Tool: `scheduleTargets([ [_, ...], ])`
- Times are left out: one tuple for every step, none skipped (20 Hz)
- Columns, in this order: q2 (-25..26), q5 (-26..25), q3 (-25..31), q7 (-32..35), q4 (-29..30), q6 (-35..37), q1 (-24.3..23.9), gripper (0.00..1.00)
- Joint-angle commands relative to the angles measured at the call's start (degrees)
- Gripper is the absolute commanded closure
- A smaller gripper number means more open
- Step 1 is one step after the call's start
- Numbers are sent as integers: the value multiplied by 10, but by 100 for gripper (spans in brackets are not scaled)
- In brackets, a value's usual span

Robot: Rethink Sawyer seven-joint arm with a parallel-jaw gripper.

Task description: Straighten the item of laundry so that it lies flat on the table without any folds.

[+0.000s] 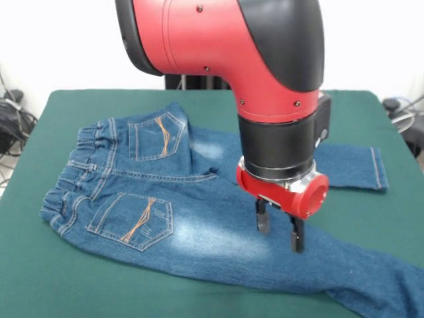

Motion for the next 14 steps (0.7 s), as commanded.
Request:
scheduleTargets([
  [-11,-89,64,-127,122,31,-26,0],
  [-19,-103,67,-128,135,32,-33,0],
  [-25,-116,71,-132,148,27,-42,0],
  [-29,-129,77,-136,162,20,-51,0],
  [-32,-142,82,-138,177,6,-60,0],
  [-36,-155,86,-135,193,-6,-68,0],
  [-40,-170,89,-132,208,-20,-77,0],
  [-43,-184,94,-126,222,-30,-84,0],
  [-47,-194,97,-122,234,-38,-90,0],
  [-50,-204,101,-117,242,-42,-95,0],
  [-55,-213,104,-111,251,-44,-99,0],
  [-60,-214,109,-100,258,-37,-101,0],
  [-68,-217,112,-89,267,-35,-101,0],
  [-76,-214,112,-74,268,-24,-95,0],
])
